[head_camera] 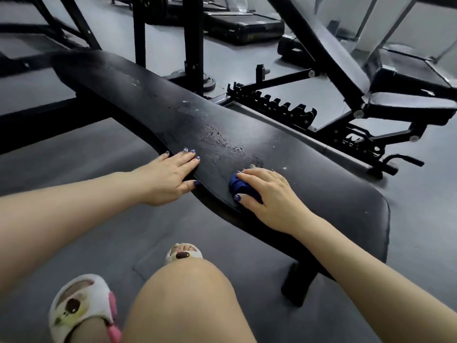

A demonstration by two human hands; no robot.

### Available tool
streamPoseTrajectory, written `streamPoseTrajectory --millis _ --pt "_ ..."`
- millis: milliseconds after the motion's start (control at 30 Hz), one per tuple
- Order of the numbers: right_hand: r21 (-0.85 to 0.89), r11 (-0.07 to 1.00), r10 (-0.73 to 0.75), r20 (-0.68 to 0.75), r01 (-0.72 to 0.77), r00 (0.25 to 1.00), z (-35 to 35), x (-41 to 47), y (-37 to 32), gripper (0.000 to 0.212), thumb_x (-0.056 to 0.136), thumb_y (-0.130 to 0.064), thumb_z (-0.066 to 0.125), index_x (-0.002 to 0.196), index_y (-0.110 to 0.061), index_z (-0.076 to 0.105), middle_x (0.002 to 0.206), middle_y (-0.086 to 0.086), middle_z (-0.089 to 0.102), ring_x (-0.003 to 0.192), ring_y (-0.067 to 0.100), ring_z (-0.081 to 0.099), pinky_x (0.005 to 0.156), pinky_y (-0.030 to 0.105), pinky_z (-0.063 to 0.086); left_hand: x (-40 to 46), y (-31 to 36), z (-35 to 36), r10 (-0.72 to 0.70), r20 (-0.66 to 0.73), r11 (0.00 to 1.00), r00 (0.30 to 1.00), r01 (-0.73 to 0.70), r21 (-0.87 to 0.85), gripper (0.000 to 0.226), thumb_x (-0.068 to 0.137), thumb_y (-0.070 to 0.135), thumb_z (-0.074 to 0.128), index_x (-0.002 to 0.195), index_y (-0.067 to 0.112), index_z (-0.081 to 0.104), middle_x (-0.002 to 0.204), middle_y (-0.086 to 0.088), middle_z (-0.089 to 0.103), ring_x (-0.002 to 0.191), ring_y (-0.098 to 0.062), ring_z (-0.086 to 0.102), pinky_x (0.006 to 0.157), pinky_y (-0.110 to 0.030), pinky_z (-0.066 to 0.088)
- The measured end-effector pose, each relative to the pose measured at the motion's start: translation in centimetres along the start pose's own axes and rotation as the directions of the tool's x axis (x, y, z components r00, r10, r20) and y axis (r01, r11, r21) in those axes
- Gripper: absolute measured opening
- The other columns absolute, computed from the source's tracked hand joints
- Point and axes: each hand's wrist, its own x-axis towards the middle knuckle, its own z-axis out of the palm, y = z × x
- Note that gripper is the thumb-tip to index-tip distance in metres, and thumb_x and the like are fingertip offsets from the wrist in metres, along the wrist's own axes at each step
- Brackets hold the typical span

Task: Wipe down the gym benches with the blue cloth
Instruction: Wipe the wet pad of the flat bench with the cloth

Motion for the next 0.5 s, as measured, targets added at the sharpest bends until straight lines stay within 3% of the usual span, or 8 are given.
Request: streamPoseTrajectory --millis 100,200,267,367,433,500 --pt "0.008 1.0 0.0 -0.01 0.0 1.0 0.0 0.3 -0.2 0.05 0.091 -0.031 0.064 0.138 -0.019 0.053 0.142 0.0 0.044 0.131 0.022 0.037 0.112 0.04 0.03 -0.4 0.1 -1.3 0.025 0.048 0.996 0.999 -0.029 0.08 0.066 0.101 0.05 0.017 0.155 0.016 -0.001 0.163 0.0 -0.008 0.148 -0.011 -0.012 0.121 -0.037 0.0" --pt "0.096 0.995 0.017 -0.039 -0.013 0.999 -0.6 1.2 -0.7 0.039 0.088 -0.015 0.065 0.127 -0.017 0.061 0.125 0.0 0.05 0.117 0.018 0.045 0.102 0.024 0.034 -0.4 -0.4 -1.4 0.046 0.043 0.998 0.998 -0.048 0.045 0.064 0.101 0.05 0.016 0.155 0.019 0.0 0.163 0.003 -0.006 0.147 -0.008 -0.012 0.121 -0.035 -0.001" --pt "0.235 0.972 0.05 -0.096 -0.026 0.994 -1.3 1.9 -1.2 0.034 0.084 -0.011 0.065 0.116 -0.022 0.064 0.113 -0.006 0.059 0.106 0.012 0.054 0.092 0.017 0.037 -0.2 -1.1 -0.4 0.067 -0.019 0.998 0.998 -0.067 -0.01 0.068 0.097 0.055 0.008 0.155 0.021 0.003 0.163 0.005 -0.004 0.146 -0.005 -0.012 0.119 -0.033 -0.003" --pt "0.489 0.863 0.173 -0.04 -0.131 0.984 -2.1 3.4 -1.8 0.028 0.086 -0.016 0.065 0.109 -0.031 0.059 0.103 -0.008 0.066 0.092 0.012 0.062 0.084 0.025 0.05 0.0 -2.0 1.5 0.087 -0.156 0.987 0.984 -0.106 -0.121 0.088 0.08 0.067 -0.007 0.155 0.022 0.005 0.162 0.01 -0.001 0.144 0.0 -0.013 0.118 -0.031 -0.004" --pt "0.419 0.889 0.2 0.012 -0.187 0.98 -1.8 4.3 -1.8 0.022 0.09 -0.02 0.061 0.111 -0.029 0.057 0.106 -0.008 0.065 0.093 0.012 0.061 0.083 0.025 0.048 -0.1 -2.1 2.7 0.077 -0.224 0.977 0.972 -0.119 -0.179 0.088 0.079 0.066 -0.006 0.155 0.022 0.007 0.161 0.011 0.0 0.144 0.001 -0.012 0.118 -0.03 -0.005" --pt "0.239 0.962 0.157 -0.081 -0.134 0.984 -1.4 4.8 -1.5 0.026 0.091 -0.014 0.059 0.116 -0.022 0.056 0.113 -0.008 0.059 0.099 0.008 0.056 0.086 0.017 0.038 -0.1 -1.9 3.6 0.063 -0.301 0.964 0.952 -0.136 -0.228 0.084 0.083 0.064 -0.001 0.155 0.022 0.012 0.161 0.011 0.003 0.144 0.002 -0.01 0.117 -0.027 -0.004"
